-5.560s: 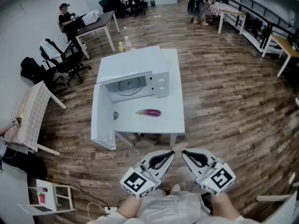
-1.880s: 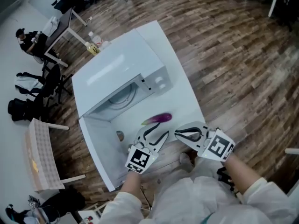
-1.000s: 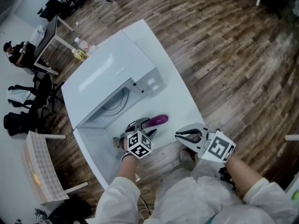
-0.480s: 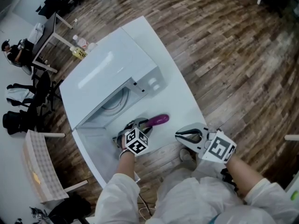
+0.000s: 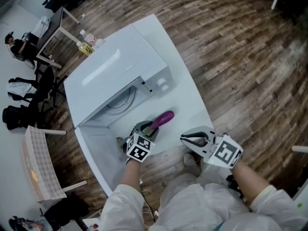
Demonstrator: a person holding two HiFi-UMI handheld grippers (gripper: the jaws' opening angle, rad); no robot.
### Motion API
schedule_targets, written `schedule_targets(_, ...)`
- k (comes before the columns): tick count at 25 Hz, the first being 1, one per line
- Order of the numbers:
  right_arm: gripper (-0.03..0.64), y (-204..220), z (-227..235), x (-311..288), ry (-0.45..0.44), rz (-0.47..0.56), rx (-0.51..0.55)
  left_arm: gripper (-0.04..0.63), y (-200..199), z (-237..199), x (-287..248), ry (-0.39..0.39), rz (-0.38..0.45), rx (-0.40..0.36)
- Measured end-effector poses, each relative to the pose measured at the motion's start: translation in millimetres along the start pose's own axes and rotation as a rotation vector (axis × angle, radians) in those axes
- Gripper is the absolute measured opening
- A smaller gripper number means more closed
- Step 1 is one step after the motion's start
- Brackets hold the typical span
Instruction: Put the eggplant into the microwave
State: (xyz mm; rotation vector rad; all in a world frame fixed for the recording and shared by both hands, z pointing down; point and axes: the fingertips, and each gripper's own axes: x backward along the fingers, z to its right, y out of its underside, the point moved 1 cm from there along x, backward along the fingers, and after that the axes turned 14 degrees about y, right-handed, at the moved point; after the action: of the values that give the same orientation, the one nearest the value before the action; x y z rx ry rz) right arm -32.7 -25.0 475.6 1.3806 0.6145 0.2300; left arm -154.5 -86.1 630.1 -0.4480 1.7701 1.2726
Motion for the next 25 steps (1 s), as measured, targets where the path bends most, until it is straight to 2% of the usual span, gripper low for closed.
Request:
schedule_targets(2,0.035,-4,-1,-3,-0.006,0.007,0.003,0.153,-7,1,11,-0.015,0.047,0.045)
schedule_targets(5,0.035,-8,-3,-7,-0.021,0.014,0.011,0.153,-12,3,29,-0.05,0.068,0.11)
schedule_targets(14,0.035,-20,-11,-20,-0.076,0.02,0.032,0.153,-6,1,74,-0.187,0.184,0.327)
schedule_targets(25,0.035,-39,-8,-35,-0.179,0.029,0.086,0.153,-6,13,102,-0.276,0.234,0.448)
